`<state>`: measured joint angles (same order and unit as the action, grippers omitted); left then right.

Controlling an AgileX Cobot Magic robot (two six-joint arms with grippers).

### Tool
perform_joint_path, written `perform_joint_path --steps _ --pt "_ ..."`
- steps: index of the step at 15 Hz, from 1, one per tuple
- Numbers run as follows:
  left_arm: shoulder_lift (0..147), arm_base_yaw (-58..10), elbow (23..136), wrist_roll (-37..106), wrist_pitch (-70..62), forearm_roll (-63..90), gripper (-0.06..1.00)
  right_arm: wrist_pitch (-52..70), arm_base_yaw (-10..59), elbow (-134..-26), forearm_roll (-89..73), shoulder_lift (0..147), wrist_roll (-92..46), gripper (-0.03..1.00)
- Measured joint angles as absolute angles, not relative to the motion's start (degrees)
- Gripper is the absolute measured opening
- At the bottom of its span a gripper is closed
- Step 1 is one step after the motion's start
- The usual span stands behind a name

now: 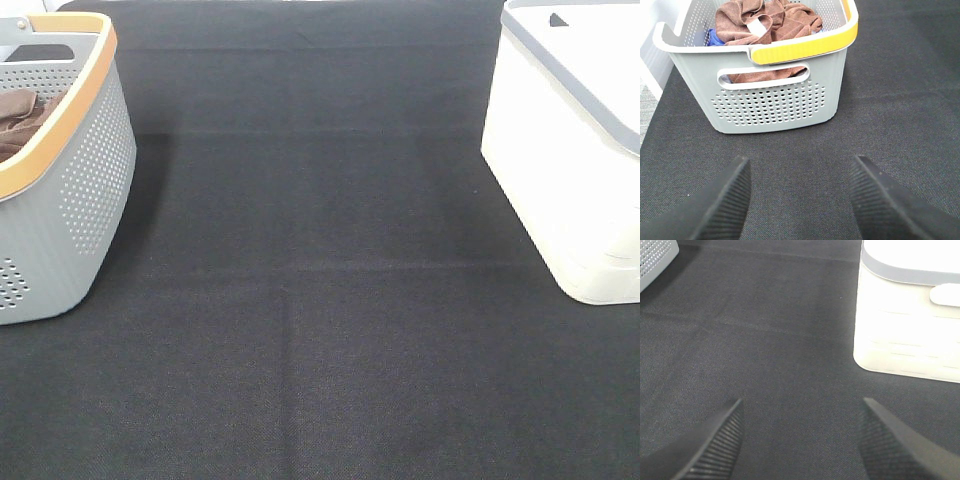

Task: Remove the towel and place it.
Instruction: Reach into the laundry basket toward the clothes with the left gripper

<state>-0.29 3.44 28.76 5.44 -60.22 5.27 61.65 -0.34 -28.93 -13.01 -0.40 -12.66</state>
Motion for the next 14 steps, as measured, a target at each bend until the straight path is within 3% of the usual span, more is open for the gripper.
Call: perform_joint_path --steps 14 --pt "-0.3 3.4 28.8 5.4 -60.2 5.3 0.57 61.7 -0.3 -28.9 -13.0 -0.4 -12.7 0.62"
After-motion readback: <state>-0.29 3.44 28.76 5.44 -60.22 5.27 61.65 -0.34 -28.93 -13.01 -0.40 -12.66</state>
